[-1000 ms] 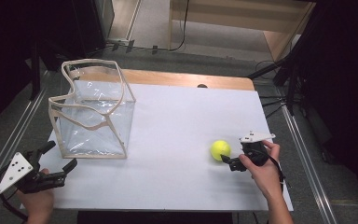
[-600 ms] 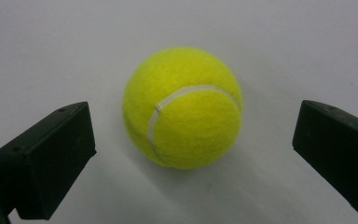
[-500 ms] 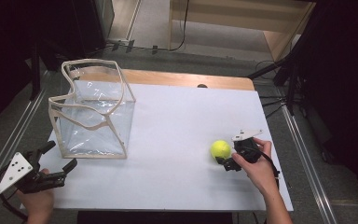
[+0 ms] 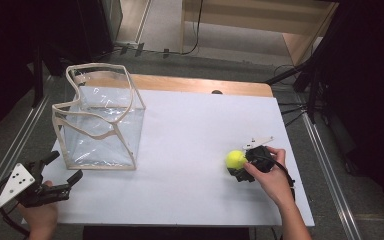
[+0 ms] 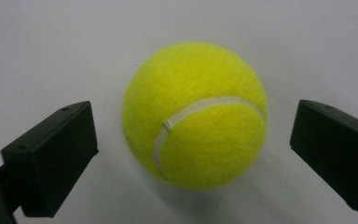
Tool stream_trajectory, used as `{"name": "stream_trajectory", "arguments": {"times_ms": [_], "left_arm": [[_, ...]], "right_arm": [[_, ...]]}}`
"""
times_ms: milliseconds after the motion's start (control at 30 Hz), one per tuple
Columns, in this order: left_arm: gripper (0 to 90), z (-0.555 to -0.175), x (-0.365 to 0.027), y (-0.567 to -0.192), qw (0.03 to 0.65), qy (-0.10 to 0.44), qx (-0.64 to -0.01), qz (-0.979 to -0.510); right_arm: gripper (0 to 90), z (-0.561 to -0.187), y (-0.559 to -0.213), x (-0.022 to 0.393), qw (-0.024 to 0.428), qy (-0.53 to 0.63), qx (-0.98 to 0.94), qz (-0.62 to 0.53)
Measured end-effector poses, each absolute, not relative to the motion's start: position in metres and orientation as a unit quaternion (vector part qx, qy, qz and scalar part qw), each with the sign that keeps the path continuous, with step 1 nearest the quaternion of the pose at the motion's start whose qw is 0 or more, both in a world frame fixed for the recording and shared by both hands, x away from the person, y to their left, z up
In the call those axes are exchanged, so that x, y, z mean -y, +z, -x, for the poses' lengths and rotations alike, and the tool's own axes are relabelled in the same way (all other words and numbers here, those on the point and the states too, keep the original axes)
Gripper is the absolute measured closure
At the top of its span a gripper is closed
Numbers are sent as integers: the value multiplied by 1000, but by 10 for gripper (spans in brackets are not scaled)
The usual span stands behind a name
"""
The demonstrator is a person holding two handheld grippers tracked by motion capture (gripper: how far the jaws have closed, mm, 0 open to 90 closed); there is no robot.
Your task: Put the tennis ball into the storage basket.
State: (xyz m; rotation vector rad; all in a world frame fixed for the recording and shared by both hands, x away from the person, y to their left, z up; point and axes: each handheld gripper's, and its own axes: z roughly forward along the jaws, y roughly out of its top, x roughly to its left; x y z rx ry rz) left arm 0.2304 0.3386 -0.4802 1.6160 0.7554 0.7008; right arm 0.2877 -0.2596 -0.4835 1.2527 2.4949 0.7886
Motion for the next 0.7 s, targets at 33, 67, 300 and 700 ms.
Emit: {"name": "stream_trajectory", "arguments": {"times_ms": [33,67,300,700], "left_arm": [[53,-230,-339,-480,574,299,-322,-690],[53,-230,-339,-480,574,300,-322,-691],[53,-230,-339,-480,575,299,-322,-690],[53,-230,-339,-480,574,300,-323,-690]], "right_arm": [[33,-288,-483,259,120,266,-852,-434],[43,-289,-484,258,121,266,-854,-431],[43,-292,-486,254,109,252,-856,-439],[140,-298,-491,251,101,236,-857,-446]]}}
